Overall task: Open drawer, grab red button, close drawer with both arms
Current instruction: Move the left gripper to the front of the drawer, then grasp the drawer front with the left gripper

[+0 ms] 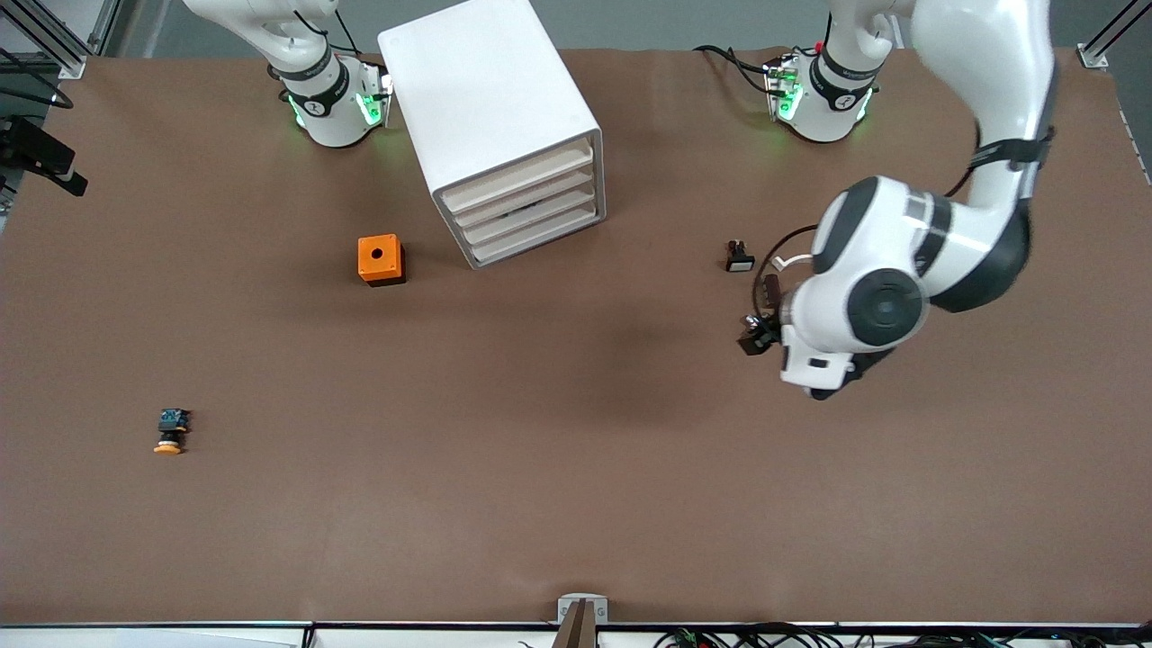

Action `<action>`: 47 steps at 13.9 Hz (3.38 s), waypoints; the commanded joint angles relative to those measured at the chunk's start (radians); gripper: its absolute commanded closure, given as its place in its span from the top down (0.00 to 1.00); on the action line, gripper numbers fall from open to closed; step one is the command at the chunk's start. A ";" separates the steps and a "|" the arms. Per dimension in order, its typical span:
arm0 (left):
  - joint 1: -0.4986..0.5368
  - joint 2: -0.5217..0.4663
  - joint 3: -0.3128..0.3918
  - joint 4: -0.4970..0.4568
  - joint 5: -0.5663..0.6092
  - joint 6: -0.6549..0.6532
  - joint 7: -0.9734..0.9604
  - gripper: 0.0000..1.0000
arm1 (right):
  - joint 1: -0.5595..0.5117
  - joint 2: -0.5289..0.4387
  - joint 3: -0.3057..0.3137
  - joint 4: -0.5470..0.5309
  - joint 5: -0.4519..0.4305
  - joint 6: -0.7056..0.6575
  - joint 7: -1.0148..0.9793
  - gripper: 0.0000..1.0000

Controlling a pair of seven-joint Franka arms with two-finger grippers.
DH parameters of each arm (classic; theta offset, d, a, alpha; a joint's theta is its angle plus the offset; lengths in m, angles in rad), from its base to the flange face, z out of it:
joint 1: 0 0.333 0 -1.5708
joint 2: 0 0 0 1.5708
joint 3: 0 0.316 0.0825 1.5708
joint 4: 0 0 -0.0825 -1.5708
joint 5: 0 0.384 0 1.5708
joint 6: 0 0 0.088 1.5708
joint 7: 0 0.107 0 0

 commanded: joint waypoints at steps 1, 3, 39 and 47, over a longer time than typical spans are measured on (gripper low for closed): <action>-0.045 0.092 0.005 0.081 -0.075 -0.016 -0.160 1.00 | -0.005 -0.018 0.009 -0.013 -0.012 0.002 -0.008 1.00; -0.068 0.117 0.005 0.083 -0.133 -0.014 -0.243 1.00 | -0.006 -0.018 0.009 -0.013 -0.012 0.001 -0.008 1.00; -0.287 0.408 0.005 0.074 -1.002 -0.140 -1.301 0.71 | -0.008 -0.018 0.007 -0.009 0.011 -0.016 -0.028 1.00; -0.320 0.424 0.007 0.074 -1.032 -0.140 -1.288 0.25 | -0.012 0.005 0.001 0.037 0.011 -0.018 -0.028 1.00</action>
